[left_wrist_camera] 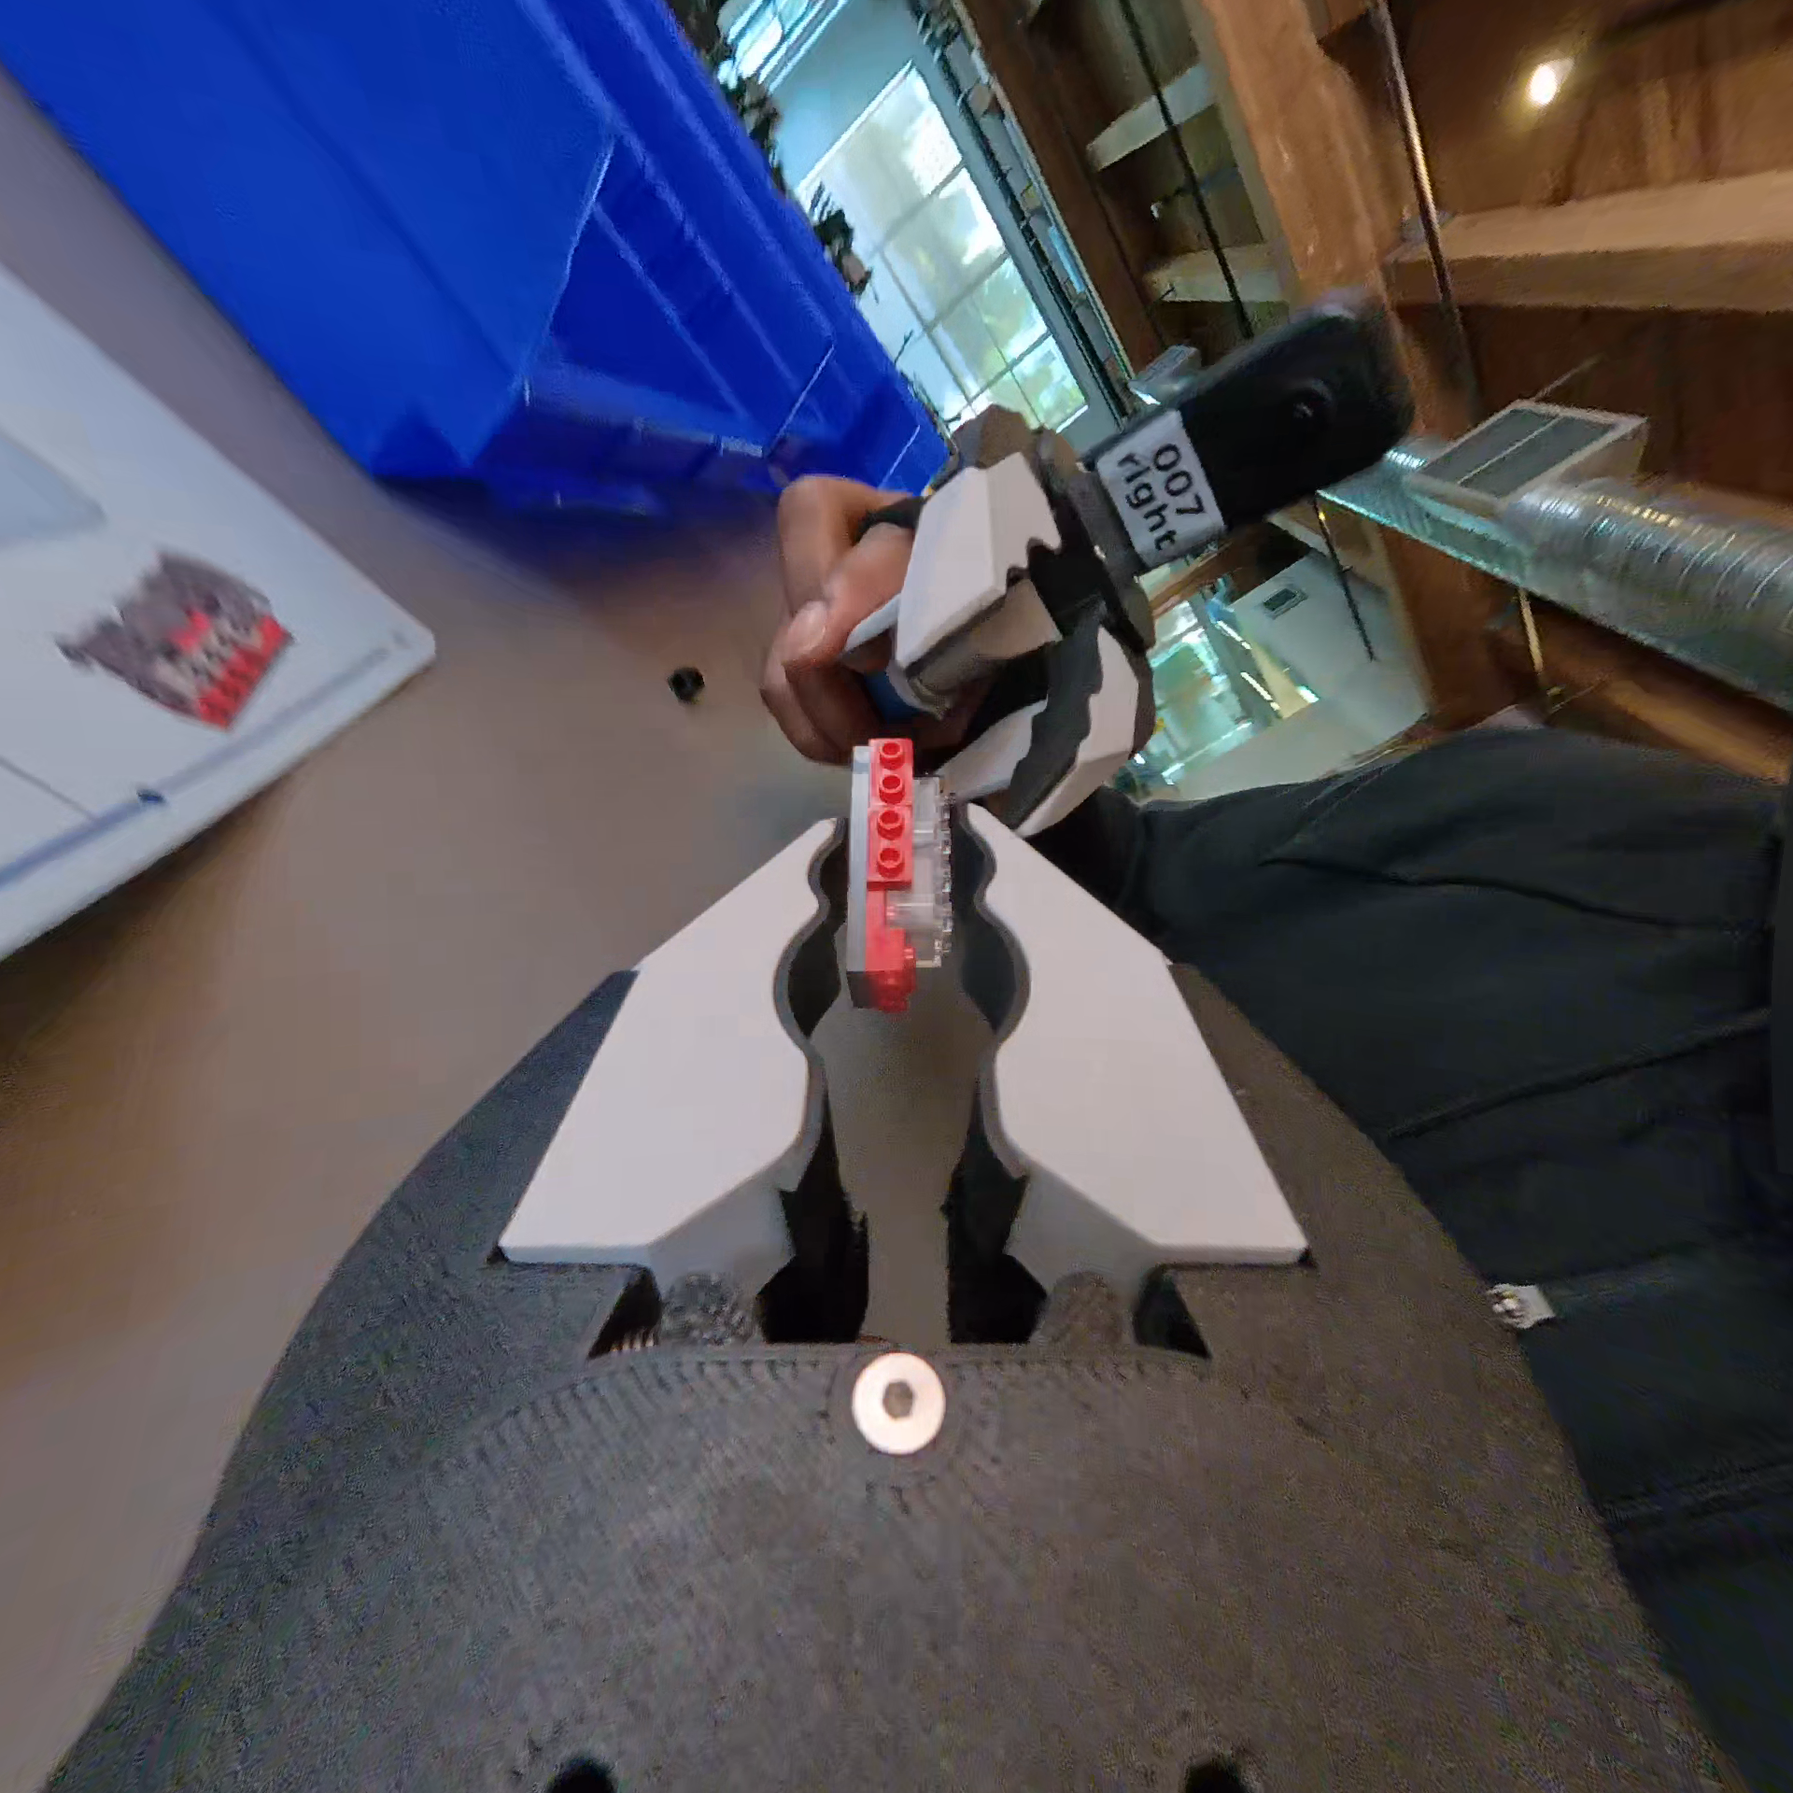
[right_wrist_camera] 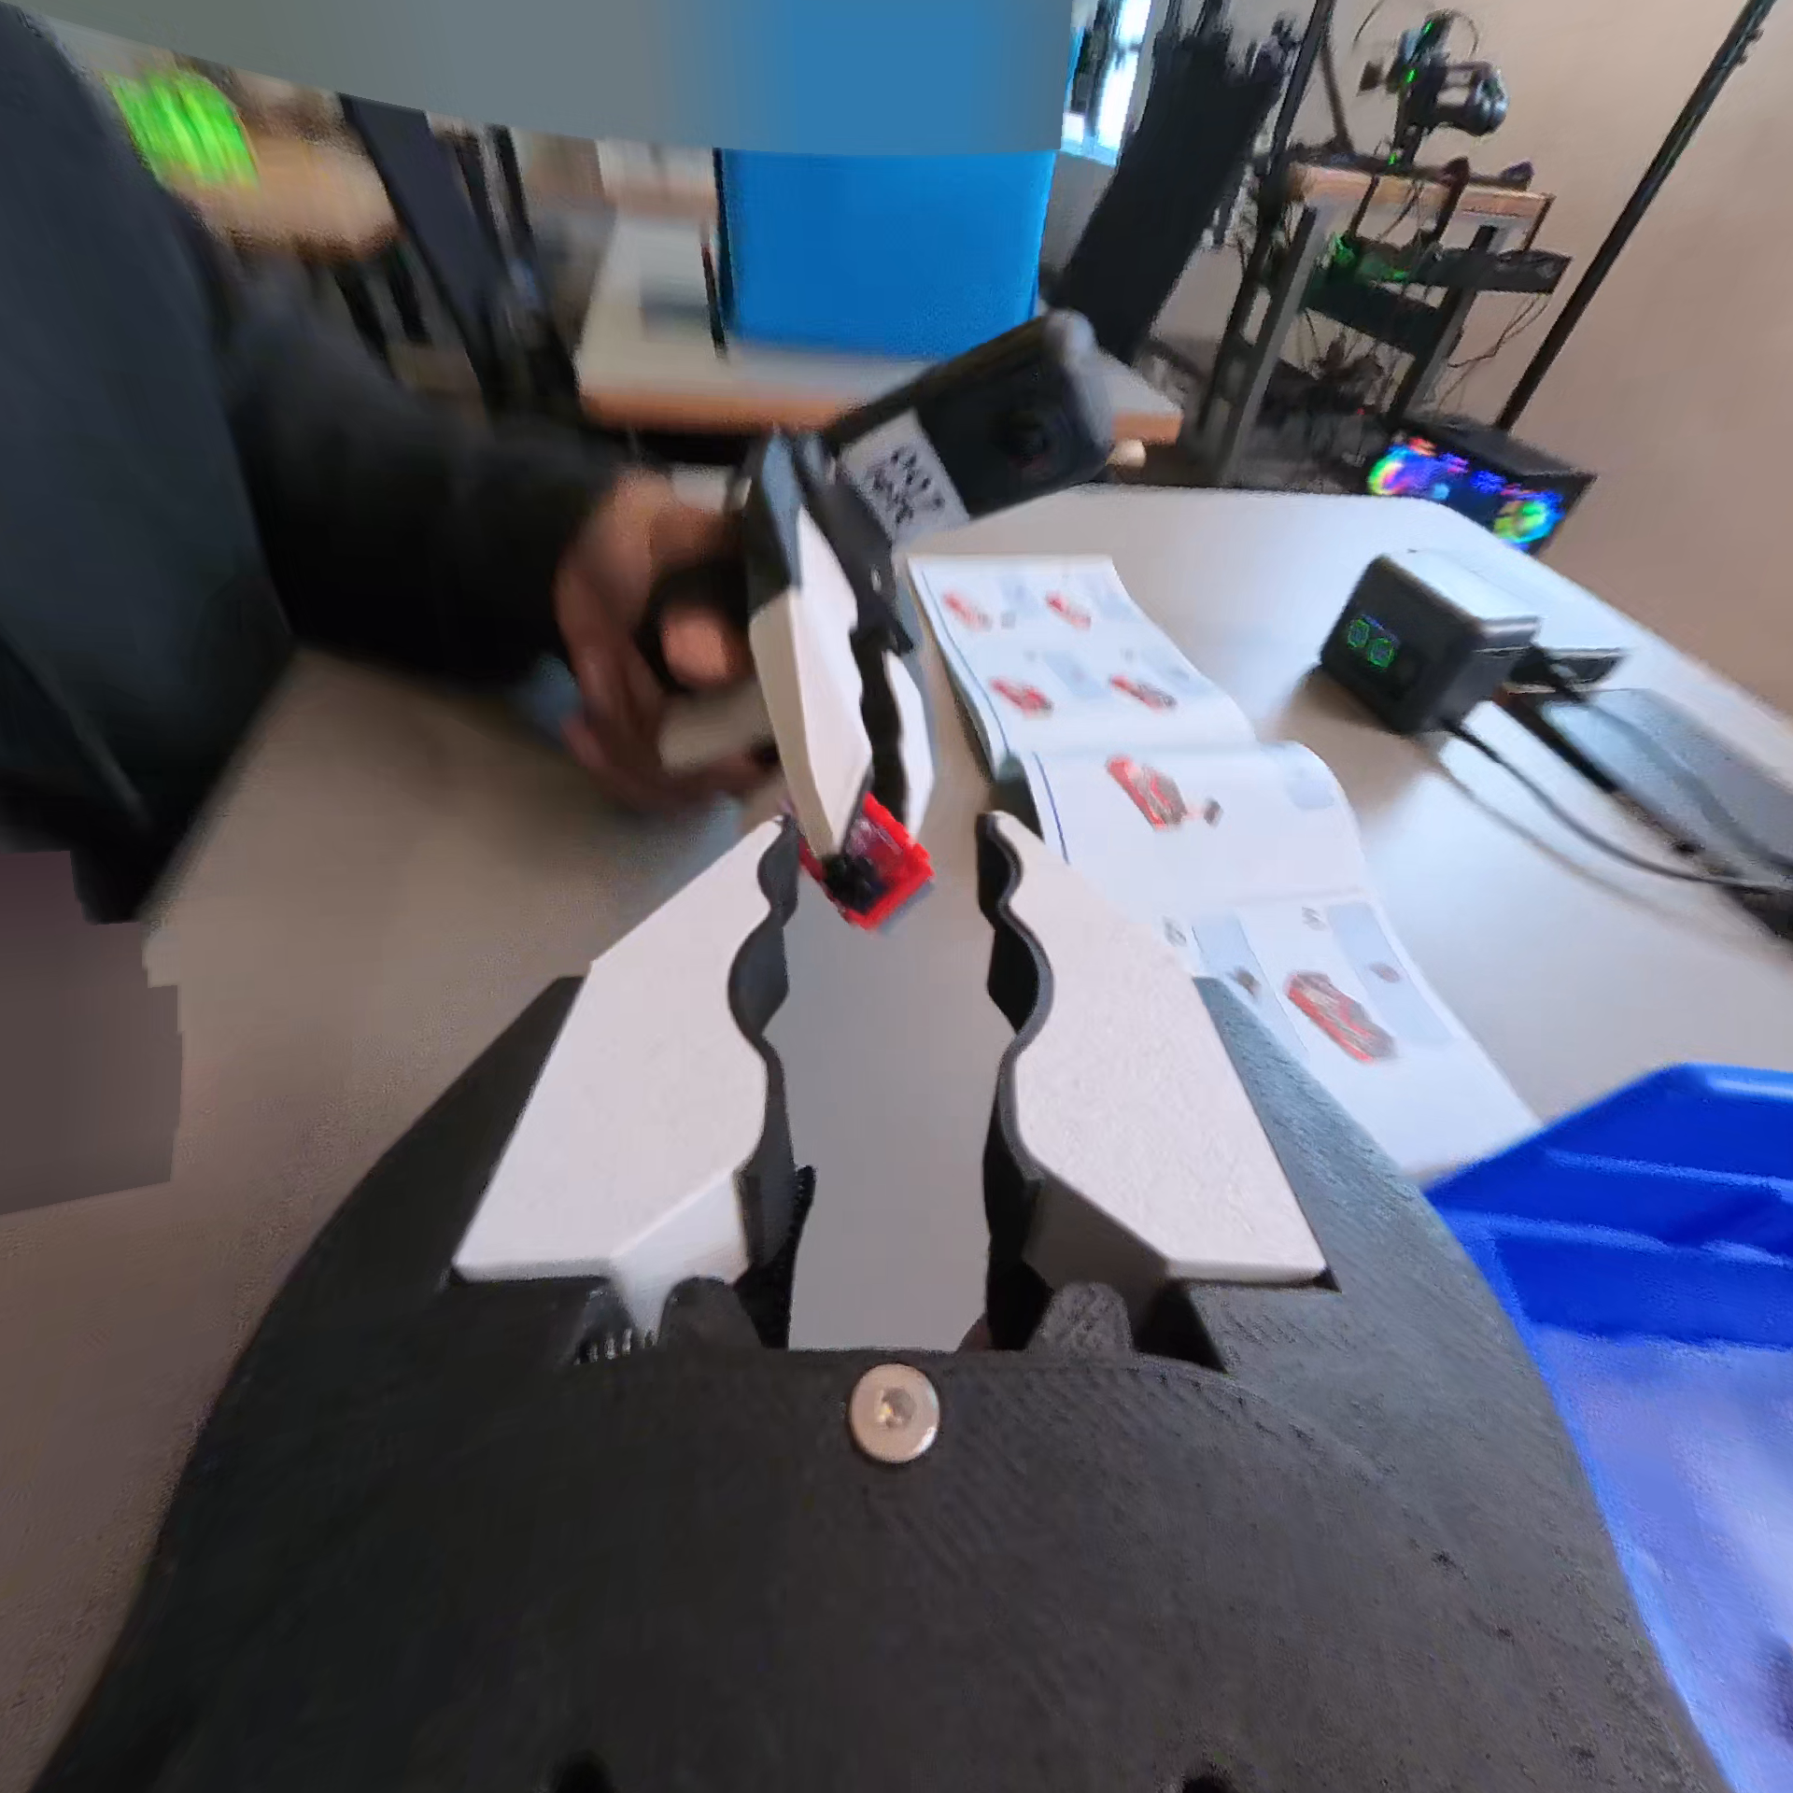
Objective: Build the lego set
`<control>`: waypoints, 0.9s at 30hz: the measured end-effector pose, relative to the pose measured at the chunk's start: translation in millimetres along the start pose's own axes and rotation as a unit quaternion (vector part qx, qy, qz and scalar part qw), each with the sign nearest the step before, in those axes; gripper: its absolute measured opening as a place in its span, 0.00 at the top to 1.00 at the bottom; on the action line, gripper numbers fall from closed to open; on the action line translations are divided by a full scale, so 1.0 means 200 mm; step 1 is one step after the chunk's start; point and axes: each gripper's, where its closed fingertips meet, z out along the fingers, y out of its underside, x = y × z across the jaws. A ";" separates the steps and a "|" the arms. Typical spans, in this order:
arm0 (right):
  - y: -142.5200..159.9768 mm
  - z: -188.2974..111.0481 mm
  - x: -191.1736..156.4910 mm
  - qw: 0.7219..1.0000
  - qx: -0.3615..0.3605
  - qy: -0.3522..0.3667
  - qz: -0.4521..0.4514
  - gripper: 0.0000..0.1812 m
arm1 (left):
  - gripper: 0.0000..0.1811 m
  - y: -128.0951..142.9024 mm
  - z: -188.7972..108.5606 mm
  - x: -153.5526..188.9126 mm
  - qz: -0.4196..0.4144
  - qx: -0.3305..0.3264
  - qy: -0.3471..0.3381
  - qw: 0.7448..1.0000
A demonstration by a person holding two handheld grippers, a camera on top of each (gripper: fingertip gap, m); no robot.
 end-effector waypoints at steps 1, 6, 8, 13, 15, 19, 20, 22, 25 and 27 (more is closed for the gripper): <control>0.03 -0.01 0.00 0.999 -0.013 0.012 -0.029 0.79 | 0.89 0.02 0.01 0.00 -0.025 -0.010 0.003 1.000; 0.10 -0.07 -0.09 0.992 -0.047 0.014 -0.117 0.77 | 0.89 0.11 0.12 0.02 -0.097 -0.051 0.029 0.994; 0.14 -0.09 -0.12 0.990 -0.062 0.014 -0.128 0.78 | 0.89 0.14 0.16 0.04 -0.115 -0.065 0.039 0.991; 0.23 -0.15 -0.16 0.990 -0.086 0.024 -0.106 0.86 | 0.90 0.18 0.23 0.03 -0.136 -0.073 0.027 0.988; 0.28 -0.18 -0.17 0.990 -0.106 0.032 -0.092 0.86 | 0.88 0.18 0.24 -0.01 -0.124 -0.070 -0.004 0.990; 0.36 -0.20 -0.17 0.987 -0.142 0.046 -0.053 0.86 | 0.83 0.14 0.20 -0.08 -0.091 -0.040 -0.062 0.993; 0.38 -0.21 -0.18 0.986 -0.153 0.045 -0.040 0.86 | 0.81 0.13 0.18 -0.09 -0.079 -0.031 -0.078 0.993; 0.42 -0.22 -0.16 0.982 -0.179 0.054 -0.017 0.86 | 0.80 0.12 0.14 -0.11 -0.053 -0.016 -0.108 0.993; 0.47 -0.22 -0.15 0.976 -0.209 0.068 -0.008 0.86 | 0.78 0.13 0.09 -0.12 -0.010 -0.009 -0.159 0.987; 0.48 -0.22 -0.14 0.973 -0.217 0.074 -0.010 0.85 | 0.76 0.14 0.06 -0.12 0.011 -0.002 -0.186 0.982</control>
